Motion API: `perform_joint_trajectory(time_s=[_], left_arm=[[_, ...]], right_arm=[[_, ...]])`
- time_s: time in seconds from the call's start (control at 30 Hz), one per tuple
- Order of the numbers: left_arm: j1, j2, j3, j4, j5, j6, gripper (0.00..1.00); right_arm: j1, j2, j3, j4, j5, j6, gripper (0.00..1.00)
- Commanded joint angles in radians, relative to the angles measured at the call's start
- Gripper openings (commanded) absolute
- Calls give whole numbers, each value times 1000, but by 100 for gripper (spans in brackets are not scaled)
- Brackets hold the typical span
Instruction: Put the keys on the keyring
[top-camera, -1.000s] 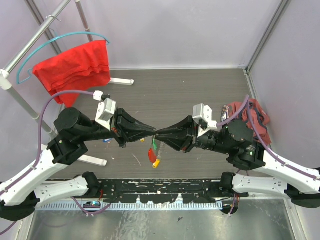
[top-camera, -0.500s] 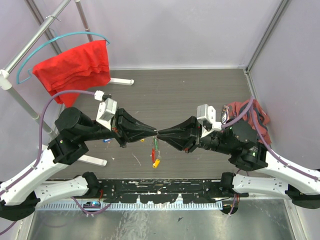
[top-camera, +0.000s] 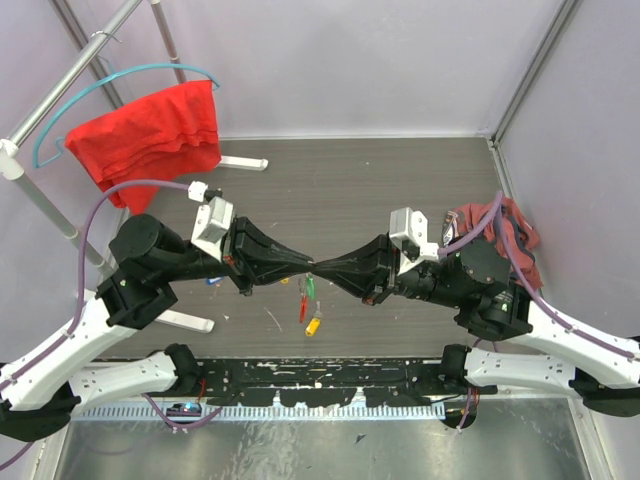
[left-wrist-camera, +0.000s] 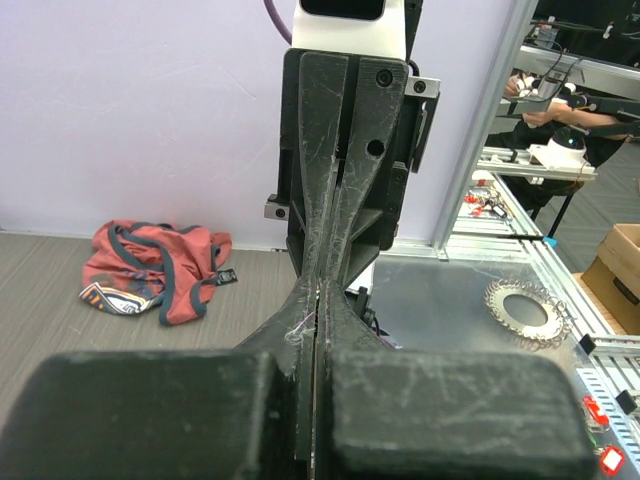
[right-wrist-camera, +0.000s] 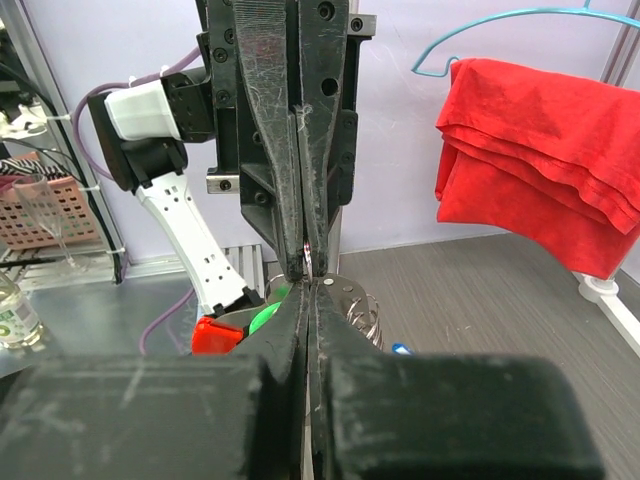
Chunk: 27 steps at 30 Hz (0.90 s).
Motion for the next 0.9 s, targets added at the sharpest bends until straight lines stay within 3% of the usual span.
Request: perform_joint_trajectory(time_s=[0.0, 0.17, 0.53, 0.63, 0.87], left_arm=[[-3, 2, 10, 39, 6, -8, 0], [-2, 1, 11, 38, 25, -14, 1], [-3, 4, 32, -35, 54, 0, 28], [-3, 13, 56, -96, 52, 25, 32], [-3, 70, 197, -402, -35, 177, 38]], right_arm=[[4, 6, 44, 57, -20, -8, 1], [5, 2, 63, 18, -10, -24, 1], [5, 4, 157, -189, 14, -75, 1], [5, 17, 210, -277, 25, -89, 1], [5, 85, 345, -540, 59, -99, 1]])
